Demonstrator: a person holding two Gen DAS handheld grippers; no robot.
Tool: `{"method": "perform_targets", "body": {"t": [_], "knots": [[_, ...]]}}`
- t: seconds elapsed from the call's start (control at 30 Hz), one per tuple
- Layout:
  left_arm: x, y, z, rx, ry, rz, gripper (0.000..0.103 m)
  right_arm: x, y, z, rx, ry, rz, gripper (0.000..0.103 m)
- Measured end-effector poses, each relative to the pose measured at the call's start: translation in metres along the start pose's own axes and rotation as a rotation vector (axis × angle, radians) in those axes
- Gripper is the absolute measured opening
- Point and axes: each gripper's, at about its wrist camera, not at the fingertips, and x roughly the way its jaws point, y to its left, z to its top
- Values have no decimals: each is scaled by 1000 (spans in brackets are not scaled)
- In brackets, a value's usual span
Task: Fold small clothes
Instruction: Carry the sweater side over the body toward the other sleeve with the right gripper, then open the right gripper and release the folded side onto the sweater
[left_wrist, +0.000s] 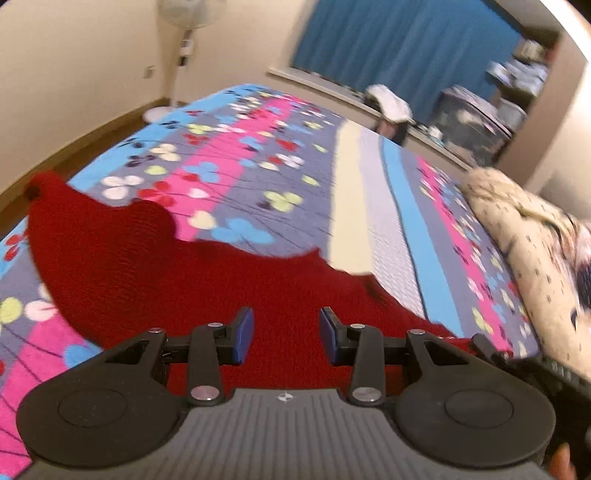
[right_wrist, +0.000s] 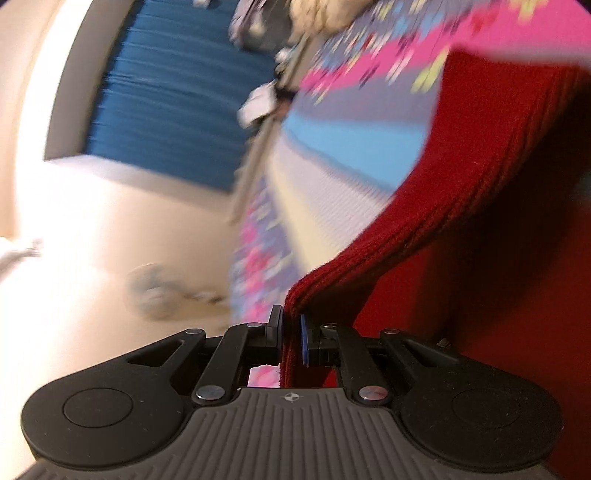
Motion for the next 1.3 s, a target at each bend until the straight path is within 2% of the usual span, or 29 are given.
{"method": "perform_targets", "body": {"t": [0.07,0.1,0.17,0.23,0.3,0.4,0.43,0.5,0.57,0.63,0.7,0.8,0.83,0.87,0.9,0.93,1.0,1.07,1.13,1.17,1.23,1.3], "knots": [[-1,14,8,-43,-1,2,43,15,4,-19,15,96,68,10],[-1,20,11,-58,2,7,43,26,5,-28,6,170,66,10],[1,28,16,-71,19,16,43,46,3,-46,-33,327,-29,14],[9,36,18,-73,63,11,43,55,-5,-59,-49,434,-178,14],[21,43,15,-92,128,-2,43,50,-7,-65,-86,462,-249,15],[46,51,3,-153,251,-37,43,41,9,-56,-185,469,-261,34],[54,52,-3,-162,296,-53,43,37,14,-51,-217,463,-251,41],[69,51,-13,-158,354,-64,43,28,21,-40,-266,447,-252,43],[78,51,-21,-145,378,-32,43,19,24,-26,-291,404,-269,43],[87,47,-30,-122,406,-38,43,7,21,-9,-303,337,-297,43],[90,39,-37,-92,402,-55,43,-4,20,7,-307,244,-323,43],[92,20,-45,32,373,-28,44,-25,20,32,-318,76,-367,43],[92,14,-48,79,360,-9,41,-30,20,40,-323,23,-380,43],[91,9,-50,123,345,10,23,-36,20,47,-327,-33,-396,43],[87,5,-49,178,319,39,16,-43,19,54,-330,-88,-413,43],[82,6,-46,202,289,55,3,-49,19,60,-330,-138,-430,43],[66,7,-30,185,192,53,3,-56,15,69,-318,-208,-466,43],[47,13,-13,193,46,125,3,-65,10,78,-293,-232,-483,43],[42,21,-5,195,-42,231,3,-69,3,82,-263,-219,-490,43],[44,30,-3,168,-41,262,4,-70,-1,82,-256,-211,-495,43],[53,45,0,94,33,258,5,-56,-5,78,-257,-178,-513,43],[51,51,-1,48,34,279,9,-43,-7,73,-251,-123,-533,43]]}}
